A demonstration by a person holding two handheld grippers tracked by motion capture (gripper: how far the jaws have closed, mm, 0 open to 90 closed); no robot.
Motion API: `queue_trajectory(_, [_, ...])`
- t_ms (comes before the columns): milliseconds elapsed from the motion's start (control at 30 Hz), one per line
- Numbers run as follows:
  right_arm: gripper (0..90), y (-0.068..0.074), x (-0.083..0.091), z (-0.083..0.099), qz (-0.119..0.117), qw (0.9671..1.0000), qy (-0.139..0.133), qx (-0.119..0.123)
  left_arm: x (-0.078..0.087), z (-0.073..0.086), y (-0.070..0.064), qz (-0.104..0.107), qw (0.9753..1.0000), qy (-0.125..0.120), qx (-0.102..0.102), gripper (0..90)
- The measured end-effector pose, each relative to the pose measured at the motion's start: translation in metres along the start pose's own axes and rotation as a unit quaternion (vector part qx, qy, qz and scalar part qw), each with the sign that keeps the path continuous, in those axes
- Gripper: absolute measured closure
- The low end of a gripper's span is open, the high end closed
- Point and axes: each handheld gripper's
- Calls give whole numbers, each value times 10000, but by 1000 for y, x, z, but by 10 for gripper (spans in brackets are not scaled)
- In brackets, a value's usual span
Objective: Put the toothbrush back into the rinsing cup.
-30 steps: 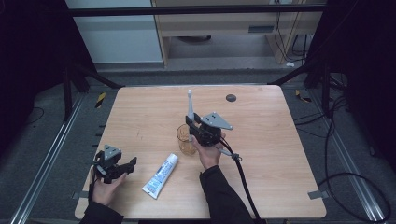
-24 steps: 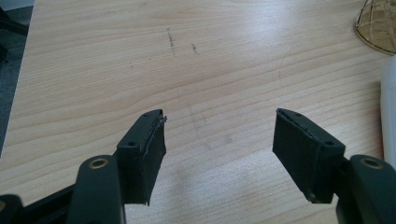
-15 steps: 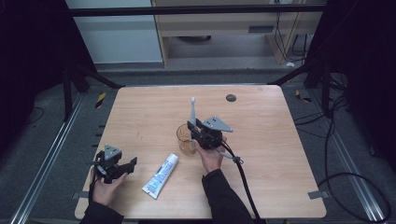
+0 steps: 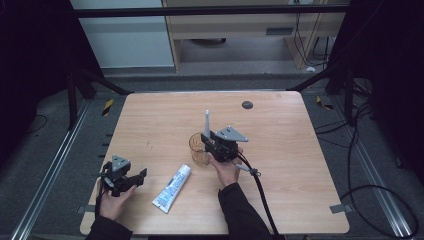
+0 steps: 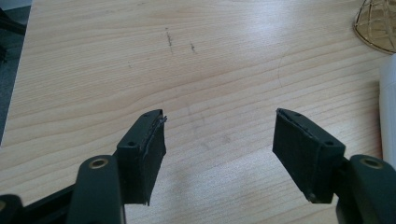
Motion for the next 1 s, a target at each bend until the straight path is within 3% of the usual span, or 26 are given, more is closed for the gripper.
queue_trajectory(1000, [569, 6, 6, 0, -129, 9997, 151, 173, 1, 0, -1, 9, 10000, -14, 3, 335])
Point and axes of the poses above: each handheld gripper's, and its own axes: x roughly backward along the jaws, z roughly out of its underside, y roughly to its left, and after that the axes turned 4 degrees about x, right-handed
